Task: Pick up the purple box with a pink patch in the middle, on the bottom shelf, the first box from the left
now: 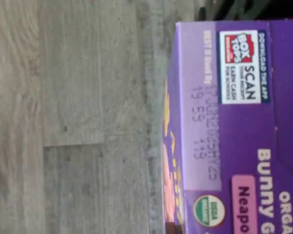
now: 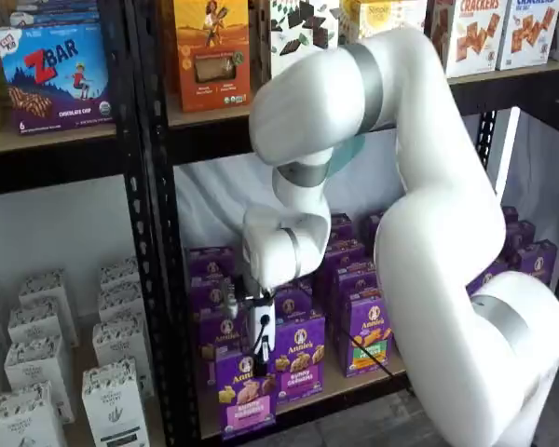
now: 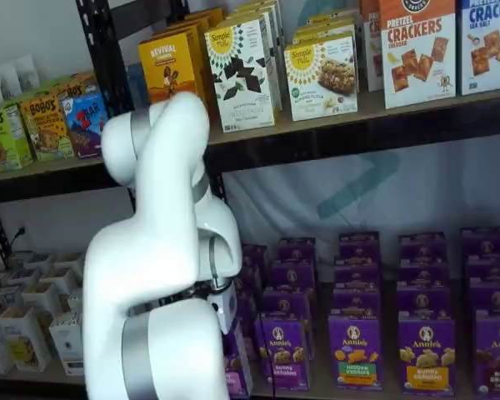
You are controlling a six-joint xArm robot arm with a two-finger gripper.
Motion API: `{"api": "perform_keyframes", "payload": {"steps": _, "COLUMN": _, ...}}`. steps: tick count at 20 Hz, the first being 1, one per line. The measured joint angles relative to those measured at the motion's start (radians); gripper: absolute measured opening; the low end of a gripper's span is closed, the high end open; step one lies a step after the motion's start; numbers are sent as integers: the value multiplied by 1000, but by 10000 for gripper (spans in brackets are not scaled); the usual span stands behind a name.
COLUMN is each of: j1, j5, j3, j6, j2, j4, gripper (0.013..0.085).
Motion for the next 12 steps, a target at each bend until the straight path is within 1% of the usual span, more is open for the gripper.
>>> {"api": "perform_keyframes", "payload": {"steps": 2, "j1": -2, "j5": -20, "j3": 59, "j6": 7, "j2": -46, "j4": -10, "gripper": 330}}
{"api": "perform_keyframes", "payload": {"steps": 5, "j1": -12, "j5": -34, "j3": 138, "j6": 51, "j2": -115, "j4": -67, "gripper": 330}}
{"api": "perform_keyframes", "payload": {"steps": 10, "j1": -28, "j5": -43, "j3": 259, "j6": 75, "j2": -237, "j4": -108, "gripper": 330}}
{"api": "perform_keyframes", "payload": {"steps": 11, "j1": -31, "j5": -36, "j3": 278, "j6": 72, "j2": -261, "j4": -108, "gripper": 330}}
{"api": "perform_keyframes", "payload": {"steps": 12, "j1": -32, "j5": -25, "j3": 294, "j6": 54, "j2": -286, "j4": -91, "gripper": 330}}
